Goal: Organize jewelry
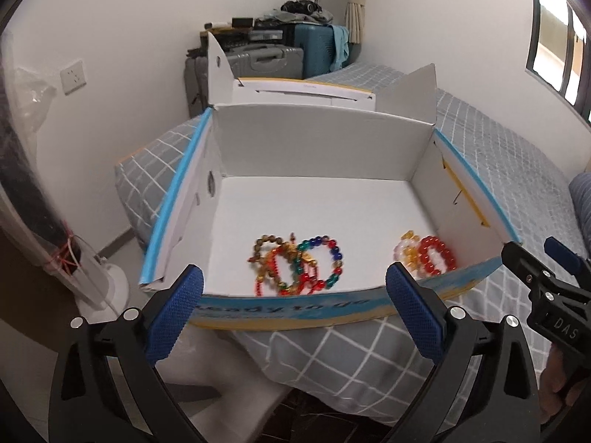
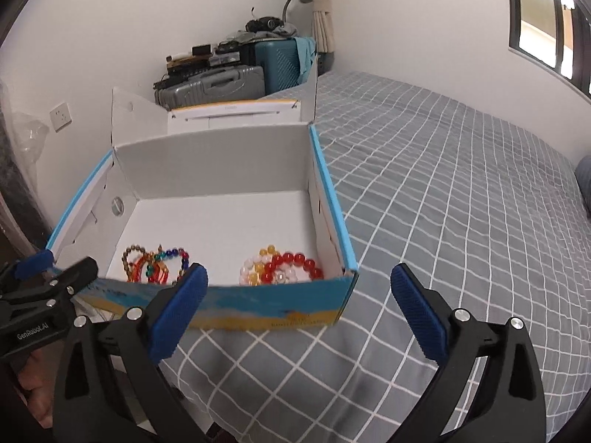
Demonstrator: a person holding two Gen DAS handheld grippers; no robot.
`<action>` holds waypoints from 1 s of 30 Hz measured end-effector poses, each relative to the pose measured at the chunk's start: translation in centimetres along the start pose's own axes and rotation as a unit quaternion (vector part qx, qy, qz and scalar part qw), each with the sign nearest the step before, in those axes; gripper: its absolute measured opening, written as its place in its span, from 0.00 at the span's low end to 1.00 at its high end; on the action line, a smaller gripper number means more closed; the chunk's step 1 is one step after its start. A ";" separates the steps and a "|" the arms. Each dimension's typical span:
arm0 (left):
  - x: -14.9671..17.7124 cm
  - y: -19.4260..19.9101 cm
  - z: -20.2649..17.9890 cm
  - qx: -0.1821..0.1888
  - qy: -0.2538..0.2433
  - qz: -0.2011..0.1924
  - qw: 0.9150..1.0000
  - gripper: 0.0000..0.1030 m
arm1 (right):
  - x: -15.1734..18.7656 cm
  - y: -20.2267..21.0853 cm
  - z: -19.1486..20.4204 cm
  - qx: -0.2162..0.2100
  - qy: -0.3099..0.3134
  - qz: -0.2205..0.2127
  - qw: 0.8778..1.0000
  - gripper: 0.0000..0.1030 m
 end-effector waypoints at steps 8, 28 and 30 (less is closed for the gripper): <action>0.9 1.3 0.5 -0.013 0.001 -0.004 1.000 0.94 | 0.9 0.0 0.5 -0.001 0.006 0.007 1.000 0.93; 1.6 1.3 0.4 -0.013 0.006 0.010 1.000 0.94 | 0.7 -0.1 0.2 -0.004 0.002 0.010 1.000 0.93; 1.7 1.3 0.3 -0.014 0.004 0.012 1.000 0.94 | 0.7 -0.1 0.2 -0.004 0.004 0.010 1.000 0.93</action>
Point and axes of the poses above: each gripper's, at about its wrist camera, not at the fingertips, and y roughly against the way its jaws point, z to its left, x to its underside, the point moved 5 cm from there along -y, roughly the way its jaws point, and after that the axes turned 4 degrees about z, right-handed, at the moved point
